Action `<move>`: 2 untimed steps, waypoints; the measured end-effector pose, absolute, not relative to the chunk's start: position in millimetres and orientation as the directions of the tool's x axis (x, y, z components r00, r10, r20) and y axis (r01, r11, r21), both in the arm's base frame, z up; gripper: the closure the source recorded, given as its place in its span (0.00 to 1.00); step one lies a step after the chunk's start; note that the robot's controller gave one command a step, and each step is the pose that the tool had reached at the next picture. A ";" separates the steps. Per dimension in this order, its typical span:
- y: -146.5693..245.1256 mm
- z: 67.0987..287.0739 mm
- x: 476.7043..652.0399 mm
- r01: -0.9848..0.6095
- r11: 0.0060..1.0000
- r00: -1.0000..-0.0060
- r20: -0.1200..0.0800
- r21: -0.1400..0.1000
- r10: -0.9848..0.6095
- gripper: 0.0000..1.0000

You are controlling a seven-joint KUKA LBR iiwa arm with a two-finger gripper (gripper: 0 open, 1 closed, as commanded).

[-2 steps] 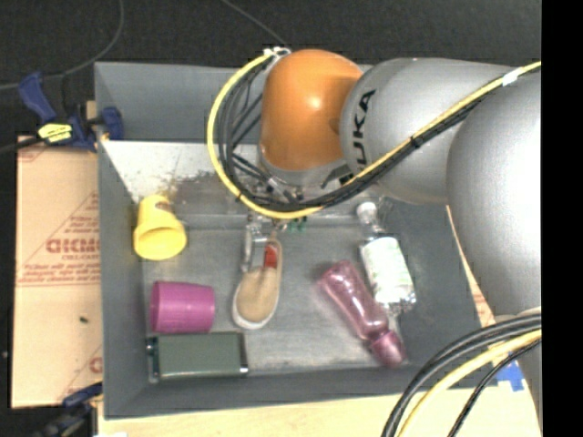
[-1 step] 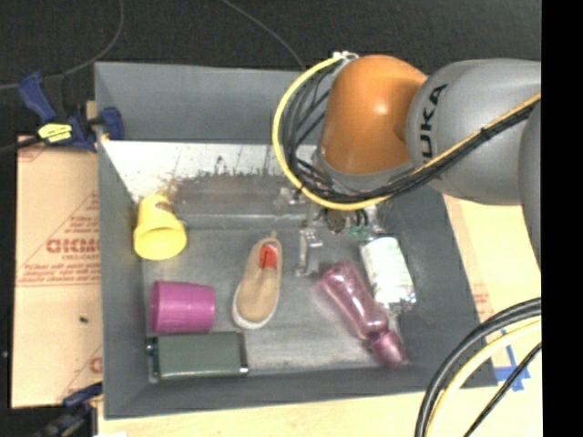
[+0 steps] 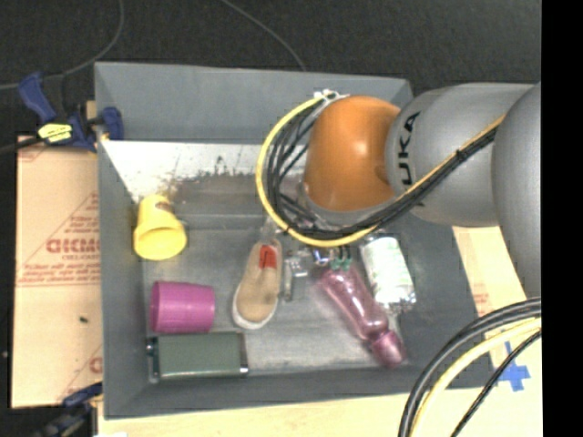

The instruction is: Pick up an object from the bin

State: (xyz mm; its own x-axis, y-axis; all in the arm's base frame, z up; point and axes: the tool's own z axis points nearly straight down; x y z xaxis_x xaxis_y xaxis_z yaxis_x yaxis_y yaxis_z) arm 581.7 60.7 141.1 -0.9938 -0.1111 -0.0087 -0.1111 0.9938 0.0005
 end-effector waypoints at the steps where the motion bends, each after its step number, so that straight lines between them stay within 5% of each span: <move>1: 87.5 112.9 579.2 -0.338 0.941 -0.941 -0.006 -0.001 -0.338 0.00; 2: 79.9 87.6 571.9 -0.180 0.984 -0.984 -0.011 0.001 -0.180 0.00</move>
Offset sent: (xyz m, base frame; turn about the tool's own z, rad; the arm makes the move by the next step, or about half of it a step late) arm -0.0160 0.0140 -0.0687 0.0235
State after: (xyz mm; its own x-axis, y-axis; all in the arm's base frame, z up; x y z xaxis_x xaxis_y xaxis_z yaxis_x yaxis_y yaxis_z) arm 571.9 79.9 87.6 -0.9836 -0.1800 -0.0110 -0.1800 0.9837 0.0015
